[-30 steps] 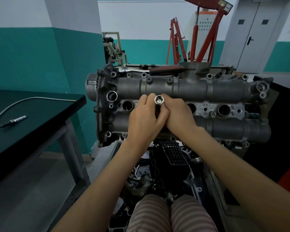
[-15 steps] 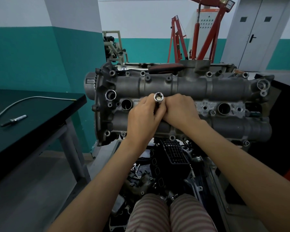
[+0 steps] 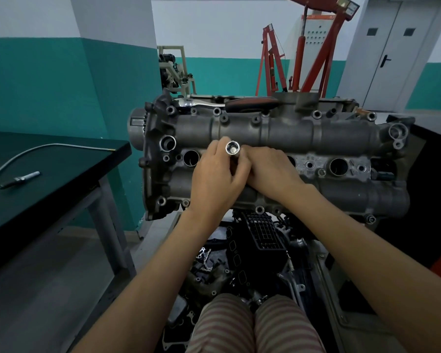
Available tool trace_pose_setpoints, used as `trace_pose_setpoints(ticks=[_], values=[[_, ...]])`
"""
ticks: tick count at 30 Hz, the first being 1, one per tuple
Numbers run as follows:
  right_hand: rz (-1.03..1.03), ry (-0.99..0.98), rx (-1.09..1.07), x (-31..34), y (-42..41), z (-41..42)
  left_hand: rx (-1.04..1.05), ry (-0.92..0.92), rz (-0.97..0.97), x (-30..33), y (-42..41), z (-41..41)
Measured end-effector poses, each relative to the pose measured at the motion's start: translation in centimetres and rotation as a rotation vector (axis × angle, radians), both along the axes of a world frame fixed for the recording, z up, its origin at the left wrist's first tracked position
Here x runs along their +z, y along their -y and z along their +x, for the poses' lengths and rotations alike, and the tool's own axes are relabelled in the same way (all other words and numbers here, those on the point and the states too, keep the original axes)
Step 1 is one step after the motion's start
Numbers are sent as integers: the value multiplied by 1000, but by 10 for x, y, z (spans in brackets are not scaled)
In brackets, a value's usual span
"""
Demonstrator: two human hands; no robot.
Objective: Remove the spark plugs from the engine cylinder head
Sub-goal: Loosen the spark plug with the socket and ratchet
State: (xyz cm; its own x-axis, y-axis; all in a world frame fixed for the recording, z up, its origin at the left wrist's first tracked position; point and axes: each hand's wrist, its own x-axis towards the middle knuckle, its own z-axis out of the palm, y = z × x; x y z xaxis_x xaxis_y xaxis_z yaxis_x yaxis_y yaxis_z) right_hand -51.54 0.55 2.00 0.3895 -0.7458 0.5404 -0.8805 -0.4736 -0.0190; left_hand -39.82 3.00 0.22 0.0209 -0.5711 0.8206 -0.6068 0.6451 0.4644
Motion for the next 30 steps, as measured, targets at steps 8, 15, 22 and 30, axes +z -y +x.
trace_pose_setpoints(ticks=[8,15,22,30], values=[[13,11,-14,-2,3,1,26,-34,-44,-9,-2,-2],[-54,1,-47,-2,3,1,49,-82,-29,-12,5,-4],[-21,5,-67,0,1,0,37,-78,-58,-8,3,-5],[6,37,-15,-2,4,0,73,-58,1,-8,-1,-5]])
